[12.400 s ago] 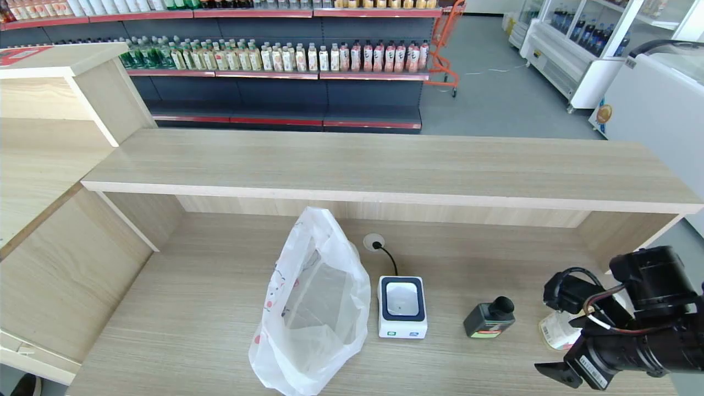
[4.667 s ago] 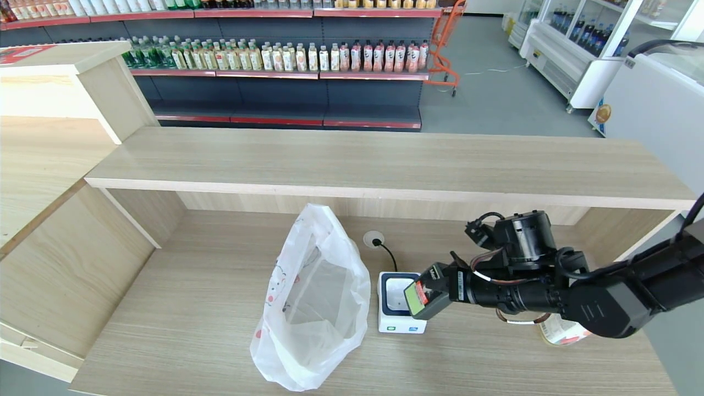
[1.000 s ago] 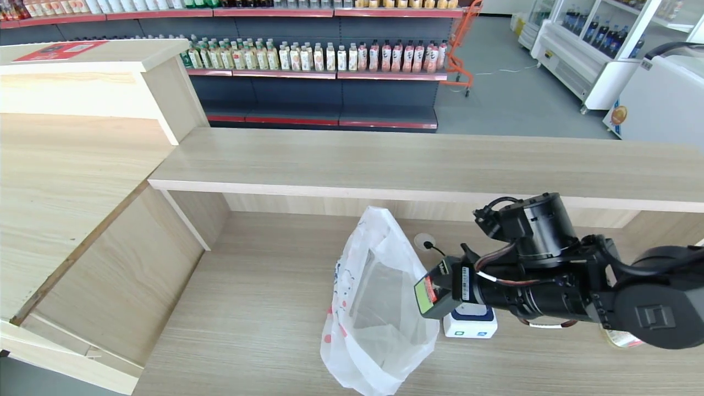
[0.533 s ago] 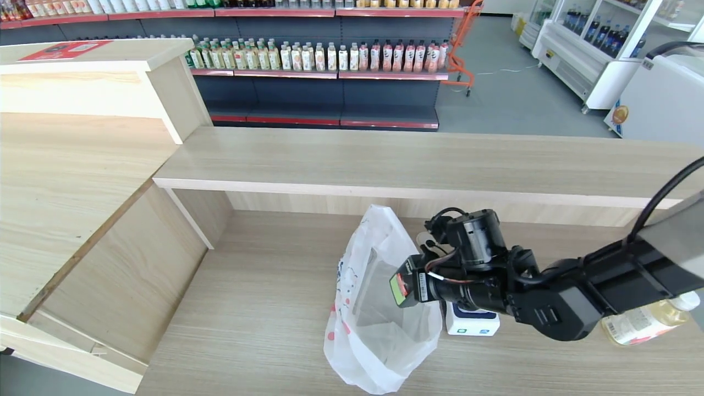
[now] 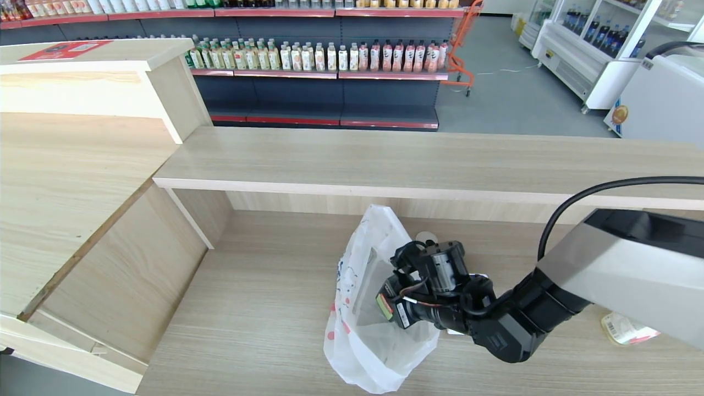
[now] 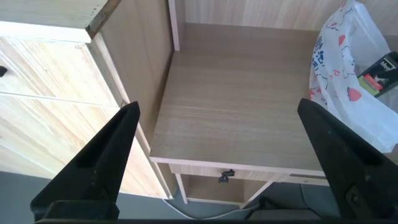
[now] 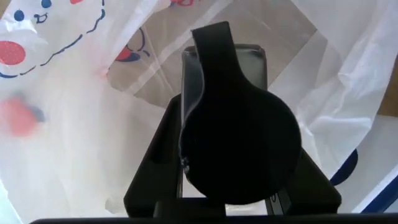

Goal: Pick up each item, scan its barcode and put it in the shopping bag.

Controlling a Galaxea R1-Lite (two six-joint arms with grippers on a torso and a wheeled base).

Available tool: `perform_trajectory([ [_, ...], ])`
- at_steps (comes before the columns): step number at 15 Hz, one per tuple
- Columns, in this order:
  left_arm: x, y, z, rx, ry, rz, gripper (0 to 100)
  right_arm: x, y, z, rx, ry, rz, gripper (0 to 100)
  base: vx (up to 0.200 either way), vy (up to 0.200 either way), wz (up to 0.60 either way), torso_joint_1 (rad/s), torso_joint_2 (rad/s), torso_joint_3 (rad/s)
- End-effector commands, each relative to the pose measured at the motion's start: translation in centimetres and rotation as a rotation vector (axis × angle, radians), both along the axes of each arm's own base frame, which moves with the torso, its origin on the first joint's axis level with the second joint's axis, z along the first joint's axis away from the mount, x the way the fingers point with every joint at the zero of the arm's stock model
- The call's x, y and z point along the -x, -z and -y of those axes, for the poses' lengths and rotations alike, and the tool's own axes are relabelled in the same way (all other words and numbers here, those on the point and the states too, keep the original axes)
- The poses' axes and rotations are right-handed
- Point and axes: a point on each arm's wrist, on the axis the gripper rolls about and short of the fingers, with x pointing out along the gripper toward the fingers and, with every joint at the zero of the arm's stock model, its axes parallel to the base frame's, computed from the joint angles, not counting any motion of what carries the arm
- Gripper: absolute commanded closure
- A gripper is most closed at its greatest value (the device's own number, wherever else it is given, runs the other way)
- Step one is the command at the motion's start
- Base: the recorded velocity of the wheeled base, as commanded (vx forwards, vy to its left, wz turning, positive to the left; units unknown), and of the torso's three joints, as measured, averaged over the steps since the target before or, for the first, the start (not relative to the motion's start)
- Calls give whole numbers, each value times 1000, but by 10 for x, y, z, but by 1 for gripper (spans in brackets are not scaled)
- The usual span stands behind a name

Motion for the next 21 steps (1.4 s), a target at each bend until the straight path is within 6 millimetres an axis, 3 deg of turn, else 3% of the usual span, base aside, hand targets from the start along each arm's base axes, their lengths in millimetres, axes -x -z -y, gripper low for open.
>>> perform_trajectory([
  [1, 0, 0, 0, 0, 0, 1, 0, 0, 15, -5, 16, -12, -20, 100, 0, 0, 0, 0, 0, 0],
  [4, 0, 0, 0, 0, 0, 1, 0, 0, 20, -9, 25, -32, -19, 100, 0, 0, 0, 0, 0, 0],
  [5, 0, 0, 0, 0, 0, 1, 0, -1, 17, -10, 15, -38, -14, 0, 0, 0, 0, 0, 0, 0],
  [9, 0, 0, 0, 0, 0, 1, 0, -1, -22, -4, -193, -57, -46, 0, 0, 0, 0, 0, 0, 0],
  [13, 0, 0, 0, 0, 0, 1, 0, 9, -85, 34, -440, 66, -191, 0, 0, 0, 0, 0, 0, 0],
  [15, 0, 0, 0, 0, 0, 1, 0, 35, -129, 75, -549, 146, -209, 0, 0, 0, 0, 0, 0, 0],
  [18, 0, 0, 0, 0, 0, 1, 0, 101, -163, 143, -322, 184, -176, 0, 0, 0, 0, 0, 0, 0],
  [20, 0, 0, 0, 0, 0, 1, 0, 124, -171, 178, -56, 339, -73, 0, 0, 0, 0, 0, 0, 0],
  [21, 0, 0, 0, 0, 0, 1, 0, 130, -172, 186, 14, 383, -52, 0, 0, 0, 0, 0, 0, 0],
])
